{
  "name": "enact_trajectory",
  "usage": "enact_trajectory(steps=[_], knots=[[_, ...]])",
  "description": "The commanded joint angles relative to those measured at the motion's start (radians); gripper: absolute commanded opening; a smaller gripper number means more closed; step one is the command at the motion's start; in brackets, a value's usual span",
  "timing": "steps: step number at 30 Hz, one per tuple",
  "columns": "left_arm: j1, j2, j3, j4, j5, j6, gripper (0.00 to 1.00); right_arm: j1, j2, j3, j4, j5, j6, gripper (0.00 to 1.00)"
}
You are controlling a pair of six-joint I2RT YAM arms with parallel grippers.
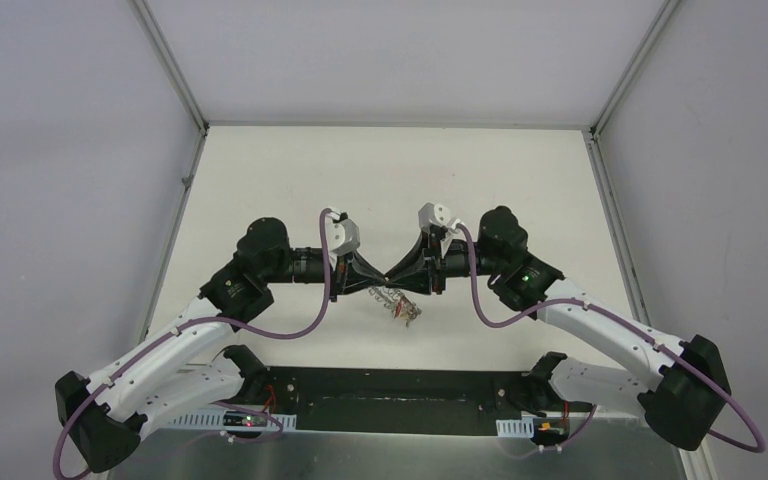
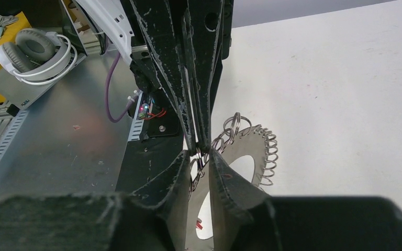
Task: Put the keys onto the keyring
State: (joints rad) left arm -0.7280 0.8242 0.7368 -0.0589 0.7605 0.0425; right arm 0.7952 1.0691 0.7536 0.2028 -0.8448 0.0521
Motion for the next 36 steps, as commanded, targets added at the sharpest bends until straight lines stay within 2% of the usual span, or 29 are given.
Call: enact_trajectory(steps=[1,4,6,11,12,18,21,22,23,26,31,32,36], knots=[[-0.018,-0.023,0.011,0.108,0.014,0.007,0.00,0.002,0.008,0.034,-0.001,-0.025,-0.031,0.24],[-0.020,-0.023,0.011,0.108,0.013,0.006,0.00,0.003,0.009,0.033,-0.003,-0.027,-0.033,0.27],[-0.021,-0.022,0.012,0.108,0.014,0.005,0.00,0.003,0.008,0.036,-0.007,-0.027,-0.035,0.26],[-0.022,-0.025,0.009,0.108,0.012,0.003,0.00,0.003,-0.002,0.029,-0.010,-0.008,-0.035,0.02],[-0.022,-0.026,0.008,0.107,0.011,0.003,0.00,0.002,-0.005,0.027,-0.011,-0.006,-0.035,0.00],[-0.022,-0.028,0.006,0.102,0.008,0.007,0.00,0.002,-0.026,0.020,-0.011,0.013,-0.029,0.00],[-0.022,-0.029,0.005,0.100,0.009,0.004,0.00,0.003,-0.036,0.021,-0.012,0.023,-0.029,0.13],[-0.022,-0.028,0.006,0.100,0.009,0.005,0.00,0.002,-0.037,0.022,-0.011,0.021,-0.030,0.14],[-0.023,-0.029,0.006,0.100,0.010,0.004,0.00,0.002,-0.038,0.023,-0.010,0.014,-0.032,0.13],[-0.024,-0.031,0.005,0.100,0.009,0.002,0.00,0.003,-0.036,0.032,-0.011,-0.004,-0.033,0.00],[-0.023,-0.037,0.008,0.097,0.005,-0.011,0.00,0.003,-0.036,0.034,-0.011,0.003,-0.033,0.00],[-0.024,-0.042,0.011,0.091,0.002,-0.018,0.02,0.003,-0.038,0.032,-0.011,0.008,-0.030,0.00],[-0.024,-0.071,0.014,0.087,-0.039,-0.075,0.33,0.003,-0.058,0.023,-0.011,0.040,-0.017,0.00]])
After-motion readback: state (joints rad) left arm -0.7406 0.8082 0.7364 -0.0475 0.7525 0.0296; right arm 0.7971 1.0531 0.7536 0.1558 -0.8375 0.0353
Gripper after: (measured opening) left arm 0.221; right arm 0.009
